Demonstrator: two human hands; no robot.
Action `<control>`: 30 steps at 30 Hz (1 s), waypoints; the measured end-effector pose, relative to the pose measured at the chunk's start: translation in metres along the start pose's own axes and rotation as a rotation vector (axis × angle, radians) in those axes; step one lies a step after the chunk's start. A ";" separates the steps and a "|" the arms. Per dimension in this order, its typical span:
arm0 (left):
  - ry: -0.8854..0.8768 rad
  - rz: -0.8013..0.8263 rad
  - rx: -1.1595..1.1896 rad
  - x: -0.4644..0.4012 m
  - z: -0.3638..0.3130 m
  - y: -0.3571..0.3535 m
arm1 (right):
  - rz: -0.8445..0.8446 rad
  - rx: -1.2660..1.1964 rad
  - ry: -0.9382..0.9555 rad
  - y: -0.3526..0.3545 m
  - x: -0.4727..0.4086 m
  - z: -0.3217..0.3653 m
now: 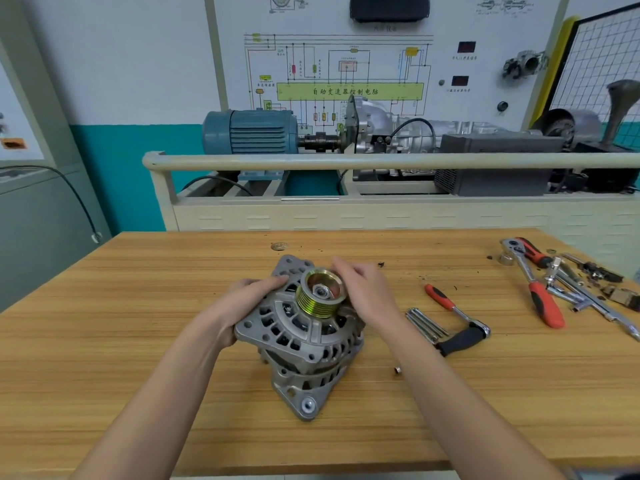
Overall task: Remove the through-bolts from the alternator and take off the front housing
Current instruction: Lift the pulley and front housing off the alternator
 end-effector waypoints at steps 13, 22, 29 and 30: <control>-0.056 0.218 -0.063 -0.012 -0.007 -0.007 | 0.091 -0.309 -0.160 -0.008 0.009 -0.032; -0.045 0.405 -0.084 -0.022 -0.013 -0.033 | -0.194 -0.418 -0.186 0.016 0.037 -0.037; -0.034 0.331 -0.207 -0.007 -0.020 -0.037 | -0.162 -0.381 -0.192 0.023 0.037 -0.028; -0.056 0.280 -0.324 -0.002 -0.024 -0.036 | -0.140 -0.318 -0.169 0.029 0.037 -0.024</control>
Point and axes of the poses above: each hand's wrist, its own x-axis away from the middle knuckle, its own y-axis out of the back of the hand, z = x × y, the point moved 2 cm from there along -x, towards the middle knuckle, and after that the axes turned 2 degrees about y, right-handed, at the moved point
